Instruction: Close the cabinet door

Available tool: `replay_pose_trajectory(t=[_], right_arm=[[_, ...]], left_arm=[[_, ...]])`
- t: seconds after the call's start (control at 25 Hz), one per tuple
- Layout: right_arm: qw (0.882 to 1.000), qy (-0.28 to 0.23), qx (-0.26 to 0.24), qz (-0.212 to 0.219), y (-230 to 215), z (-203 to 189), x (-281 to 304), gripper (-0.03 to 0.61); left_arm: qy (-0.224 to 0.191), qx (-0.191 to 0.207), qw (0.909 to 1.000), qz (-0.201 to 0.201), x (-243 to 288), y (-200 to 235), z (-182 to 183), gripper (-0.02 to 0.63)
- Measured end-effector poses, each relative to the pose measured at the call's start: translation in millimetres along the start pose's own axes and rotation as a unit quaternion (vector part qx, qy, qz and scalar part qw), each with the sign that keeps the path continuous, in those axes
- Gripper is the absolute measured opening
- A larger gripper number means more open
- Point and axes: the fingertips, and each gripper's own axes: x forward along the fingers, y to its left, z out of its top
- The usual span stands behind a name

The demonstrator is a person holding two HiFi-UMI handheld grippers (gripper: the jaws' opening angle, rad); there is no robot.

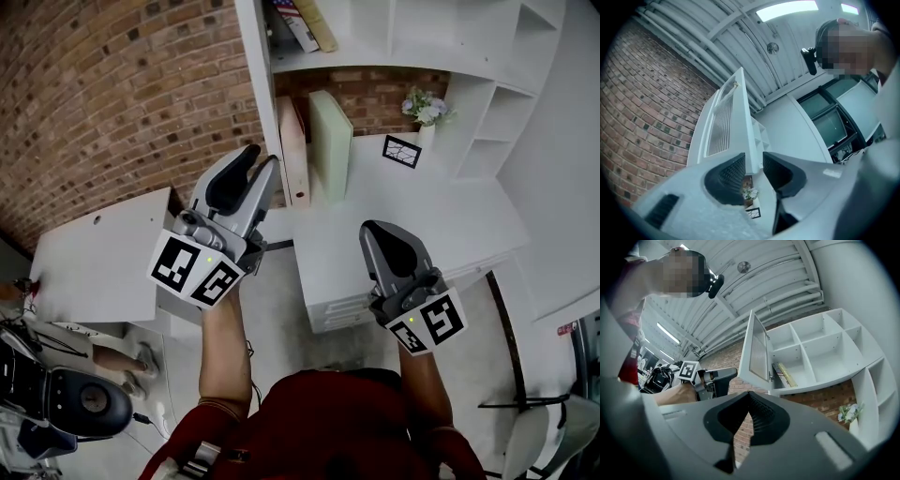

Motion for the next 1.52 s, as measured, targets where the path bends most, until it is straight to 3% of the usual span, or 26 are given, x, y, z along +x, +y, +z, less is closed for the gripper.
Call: replay_pose_trajectory(t=[0.12,0.36,0.72,1.16,1.52], right_arm=[[1.0,-0.001,-0.003,-0.006,-7.0,-1.9,5.2,0.014],[1.0,-0.003,-0.001,-0.006,-22.6,-6.0,9.6,0.014],[1.0,-0.015,0.014,0.005,-59.8,-13.8,8.8,0.014],[0.999,-0.029,0.026,0.01,-160.6,-12.3,-7.4,0.014],[0.999,-0.025,0.035,0.026,-270.8,-8.5,-12.3,0.014]], left_arm=[[0.001,0.002,0.9999,-0.011,8.5,0.5,-2.8,0.12],[-0.011,-0.004,0.9999,0.003,16.5,1.2,-5.8,0.103],[0.011,0.022,0.9996,0.013,50.9,-21.5,-19.1,0.107],[0.029,0.047,0.9981,0.03,139.5,-53.4,-54.1,0.094],[0.019,0.044,0.9936,0.102,231.9,-40.8,-89.8,0.097]])
